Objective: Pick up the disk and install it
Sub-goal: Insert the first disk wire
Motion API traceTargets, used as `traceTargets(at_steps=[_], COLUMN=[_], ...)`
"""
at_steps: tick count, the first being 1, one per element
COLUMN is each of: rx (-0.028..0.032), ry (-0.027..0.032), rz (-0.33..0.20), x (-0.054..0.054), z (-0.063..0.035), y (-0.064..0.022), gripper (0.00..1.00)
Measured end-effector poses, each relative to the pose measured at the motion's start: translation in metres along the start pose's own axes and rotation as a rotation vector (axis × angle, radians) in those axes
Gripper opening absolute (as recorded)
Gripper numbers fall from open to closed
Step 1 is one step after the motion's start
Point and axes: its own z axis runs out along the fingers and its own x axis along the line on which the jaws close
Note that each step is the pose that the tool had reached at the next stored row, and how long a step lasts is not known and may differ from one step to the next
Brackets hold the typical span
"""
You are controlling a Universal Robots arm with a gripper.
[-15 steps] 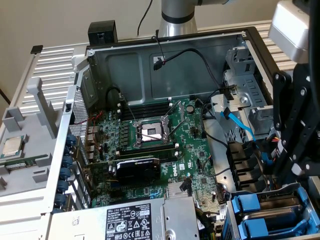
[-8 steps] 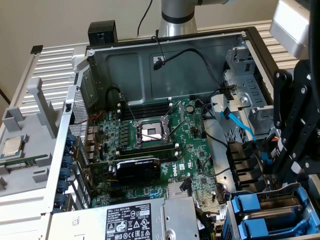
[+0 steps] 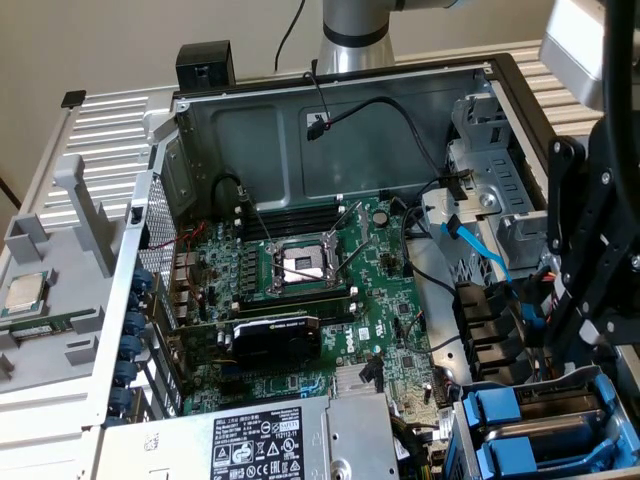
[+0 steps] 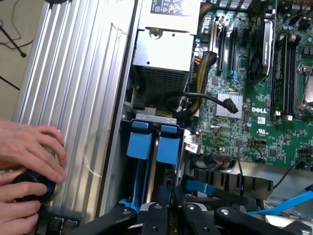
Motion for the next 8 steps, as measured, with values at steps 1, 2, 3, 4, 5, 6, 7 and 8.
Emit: traceTargets(at_steps=[1, 2, 3, 4, 5, 6, 7, 8], rx=[-0.0026, -0.0051, -0.0072, -0.0088, -0.0101, -0.0113, -0.0128, -0.0144], ry=[-0.0017, -0.0035, -0.0055, -0.0075, -0.0094, -0.0113, -0.0133, -0.0154], rz=[0.007, 0.016, 0.026, 0.036, 0.046, 0.055, 0.065, 0.075], x=[0.0, 0.0, 0.0, 0.0, 0.0, 0.0, 0.0, 0.0], z=[0.0002, 0.0003, 0.0004, 0.0005, 0.0005, 0.0006, 0.0007, 0.0008], y=[-0.0001, -0.0001, -0.0001, -0.0001, -0.0001, -0.0001, -0.0002, -0.0002], gripper=[0.16, 0.16, 0.16, 0.16, 0.16, 0.16, 0.16, 0.16])
